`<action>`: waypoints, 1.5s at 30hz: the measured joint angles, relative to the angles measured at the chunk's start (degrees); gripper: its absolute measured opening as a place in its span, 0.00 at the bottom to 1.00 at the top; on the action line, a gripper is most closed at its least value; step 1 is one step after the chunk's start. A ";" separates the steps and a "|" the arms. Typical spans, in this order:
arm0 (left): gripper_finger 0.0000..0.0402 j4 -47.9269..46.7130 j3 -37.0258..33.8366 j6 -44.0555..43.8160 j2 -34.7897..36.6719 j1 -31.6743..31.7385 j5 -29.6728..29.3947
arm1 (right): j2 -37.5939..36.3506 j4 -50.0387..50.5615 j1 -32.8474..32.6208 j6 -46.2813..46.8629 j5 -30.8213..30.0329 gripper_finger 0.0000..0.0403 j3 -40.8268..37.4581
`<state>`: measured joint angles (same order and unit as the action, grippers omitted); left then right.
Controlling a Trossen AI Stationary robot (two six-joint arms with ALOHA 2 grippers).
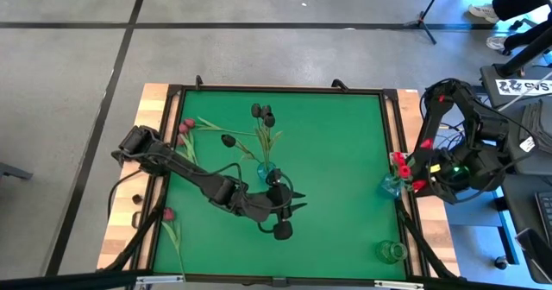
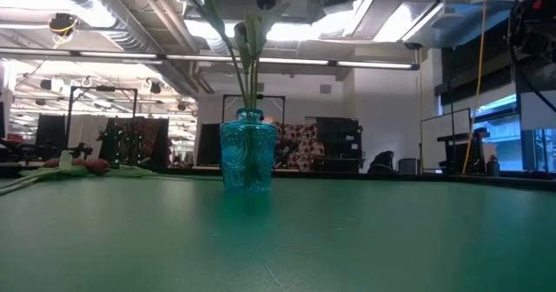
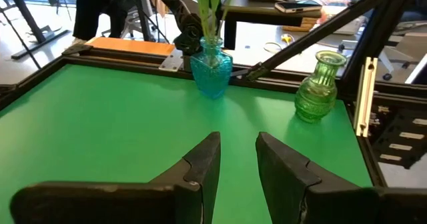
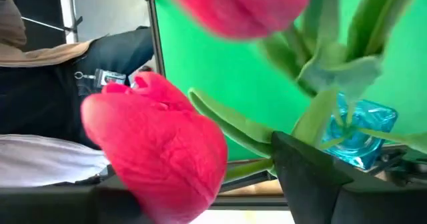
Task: Sort flowers into vase by color
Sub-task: Put the red flower into the right blue vase
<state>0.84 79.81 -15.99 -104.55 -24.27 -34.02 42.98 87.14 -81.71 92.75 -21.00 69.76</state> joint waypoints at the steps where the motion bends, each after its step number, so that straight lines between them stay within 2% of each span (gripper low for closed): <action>1: 0.24 0.00 0.00 -0.02 0.00 0.00 0.00 | 0.00 0.27 -0.01 0.00 -0.19 0.54 0.00; 7: 0.24 0.00 0.00 0.01 0.00 0.09 -0.09 | 0.00 2.01 0.00 -2.34 -5.04 0.54 -0.04; 16: 0.24 -0.13 0.00 0.07 0.00 0.15 -0.06 | 0.00 3.01 0.00 -11.75 -15.50 0.54 -0.09; 26: 0.24 -0.52 0.00 0.01 0.00 0.09 -0.04 | 0.01 2.83 -0.02 -17.94 -19.52 0.54 -0.31; 36: 0.24 -1.32 0.00 -1.86 0.02 -1.18 0.08 | -3.53 2.51 -0.02 -16.13 -24.80 0.54 -9.16; 45: 0.24 -1.33 0.00 -1.97 0.02 -1.02 -0.37 | -4.50 -1.04 -0.02 -22.43 -29.04 0.54 -5.89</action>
<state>-0.49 79.81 -17.96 -104.53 -25.29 -34.39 38.48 86.11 -81.73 70.32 -50.04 63.87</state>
